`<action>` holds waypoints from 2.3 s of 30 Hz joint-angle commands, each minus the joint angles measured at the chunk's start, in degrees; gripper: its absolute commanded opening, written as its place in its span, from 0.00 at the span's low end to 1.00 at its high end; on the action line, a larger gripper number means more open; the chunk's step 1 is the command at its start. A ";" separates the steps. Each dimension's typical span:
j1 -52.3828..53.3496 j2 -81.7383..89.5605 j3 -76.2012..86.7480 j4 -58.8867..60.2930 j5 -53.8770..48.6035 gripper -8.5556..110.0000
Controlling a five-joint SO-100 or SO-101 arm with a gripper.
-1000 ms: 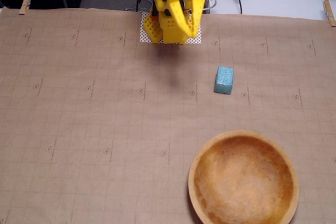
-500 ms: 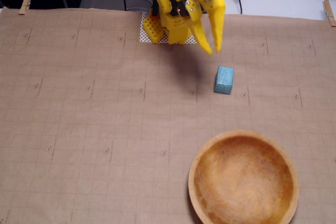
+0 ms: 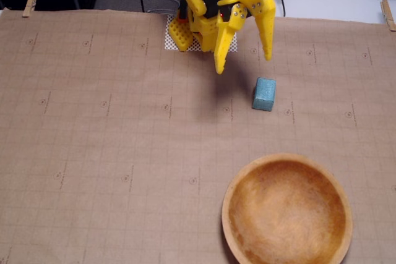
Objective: Grasp a blue block and put it in the bowl.
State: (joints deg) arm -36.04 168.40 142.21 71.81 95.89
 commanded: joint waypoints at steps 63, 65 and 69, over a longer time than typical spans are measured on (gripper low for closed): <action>-6.15 -30.67 6.15 -18.54 42.54 0.49; -6.50 -31.20 6.68 -18.54 42.45 0.49; -10.20 -31.03 6.94 -18.46 42.45 0.49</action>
State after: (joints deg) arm -44.12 137.11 149.59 54.32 139.13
